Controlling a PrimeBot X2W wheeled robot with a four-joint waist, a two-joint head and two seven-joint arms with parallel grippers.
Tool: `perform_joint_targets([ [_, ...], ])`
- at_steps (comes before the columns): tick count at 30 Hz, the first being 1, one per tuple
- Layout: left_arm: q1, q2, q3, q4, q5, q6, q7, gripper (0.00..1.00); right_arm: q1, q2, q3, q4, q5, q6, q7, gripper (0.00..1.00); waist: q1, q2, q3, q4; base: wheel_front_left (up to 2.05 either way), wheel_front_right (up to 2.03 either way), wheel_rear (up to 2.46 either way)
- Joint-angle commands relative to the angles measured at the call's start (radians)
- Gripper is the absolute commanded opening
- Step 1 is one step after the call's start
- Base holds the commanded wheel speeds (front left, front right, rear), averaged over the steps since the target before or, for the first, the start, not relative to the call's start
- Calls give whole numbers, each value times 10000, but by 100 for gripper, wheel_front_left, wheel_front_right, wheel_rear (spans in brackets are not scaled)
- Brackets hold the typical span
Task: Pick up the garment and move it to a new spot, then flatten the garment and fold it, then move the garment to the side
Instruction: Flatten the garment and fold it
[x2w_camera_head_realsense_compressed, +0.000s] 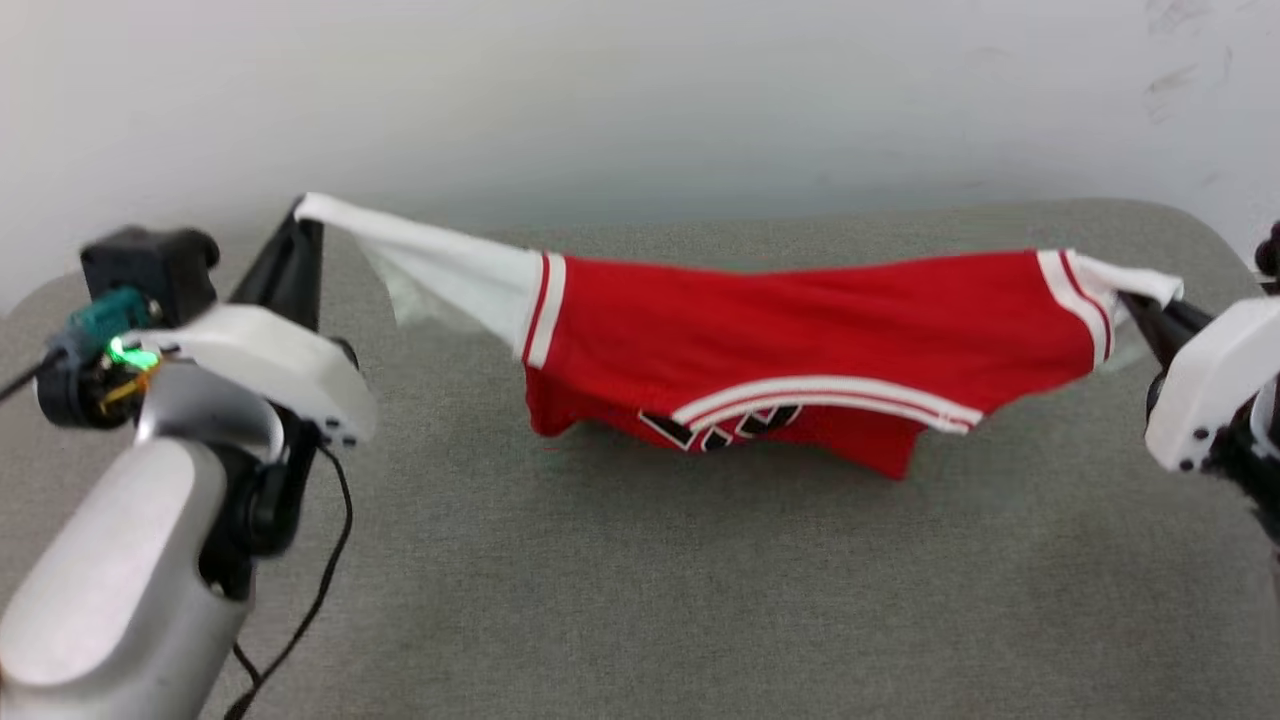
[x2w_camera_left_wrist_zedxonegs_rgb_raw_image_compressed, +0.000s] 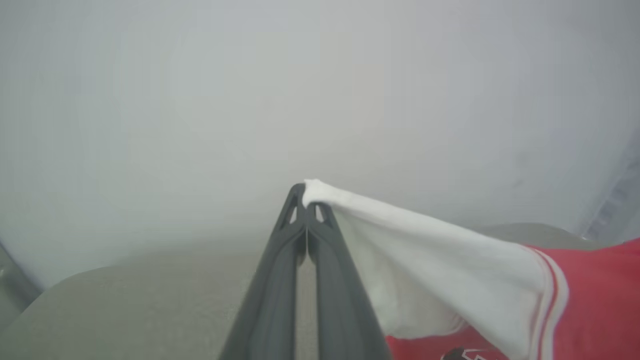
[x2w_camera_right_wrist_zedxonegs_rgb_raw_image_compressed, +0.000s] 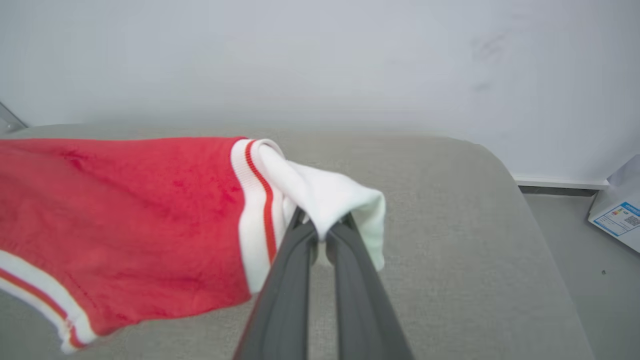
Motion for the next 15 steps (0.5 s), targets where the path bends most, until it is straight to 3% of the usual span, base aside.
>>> perform_joint_targets([
  [1,-458,-103,61,159,-38,-121,-38,0,-432,-70,54,117,92,-3,-104,0,0,0,123,35,0,0,0],
  [15,-6531,-821,203,3544,419,-1500,-517,0,-6129,-534,607,2371,420,-3,-2103,0,0,0,2591,7,0,0,0],
])
